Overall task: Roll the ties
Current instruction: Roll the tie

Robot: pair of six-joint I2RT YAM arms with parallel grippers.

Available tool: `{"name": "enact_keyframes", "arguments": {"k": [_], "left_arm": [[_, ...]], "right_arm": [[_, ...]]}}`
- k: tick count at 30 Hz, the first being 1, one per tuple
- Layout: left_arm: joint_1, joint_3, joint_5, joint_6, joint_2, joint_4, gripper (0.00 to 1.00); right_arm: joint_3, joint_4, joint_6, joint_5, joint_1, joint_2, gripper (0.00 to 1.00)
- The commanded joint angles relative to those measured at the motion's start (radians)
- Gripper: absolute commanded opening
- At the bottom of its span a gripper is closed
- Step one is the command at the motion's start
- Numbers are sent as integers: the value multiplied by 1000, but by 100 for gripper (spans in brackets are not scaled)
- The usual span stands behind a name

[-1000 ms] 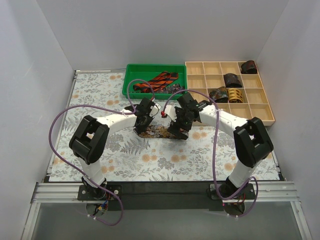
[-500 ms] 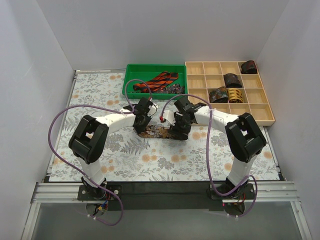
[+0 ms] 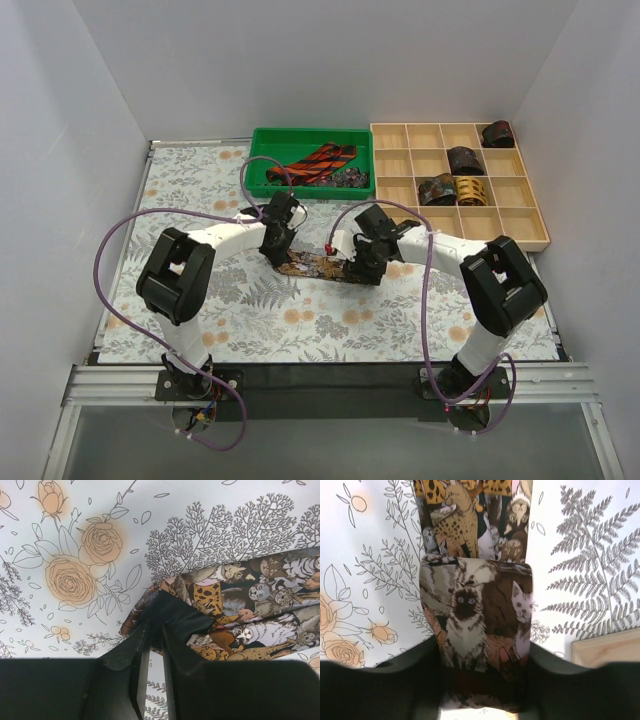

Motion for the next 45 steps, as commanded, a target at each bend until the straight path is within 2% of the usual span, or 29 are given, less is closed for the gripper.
{"name": "enact_keyframes", "arguments": {"k": [1,3,4,7,11,19,22,30,34,35,37,45], "left_arm": [[29,4,-21,-15,40,-69,16],[32,5,-19,-18,40,-67,16],[32,7,-14,-18,38,-67,16],[32,2,18,-20,20,-46,16],[32,-4,45,-20,9,-33,16],[32,-7,48,-22,3,-27,16],[32,-7,45,-22,3,-29,16],[32,-1,18,-23,11,-49,16],[35,4,7,-25,21,-59,16],[38,4,6,-28,27,-64,16],[43,5,5,-32,34,-72,16],[71,-2,1,-45,32,-84,16]], "right_arm": [[-48,-5,4,54,-2,-45,50],[-66,1,19,45,-1,-65,56],[-68,-2,24,33,-1,-70,62],[-47,-11,42,-31,-1,-87,69],[16,-5,61,-99,5,-64,70],[139,9,81,-88,27,6,70],[154,7,76,-74,29,40,68],[144,-42,59,-70,30,79,56],[110,-62,43,-24,30,47,45],[107,-73,32,-15,30,40,38],[102,-83,23,-1,30,28,31],[76,-122,7,5,29,8,30]]}}
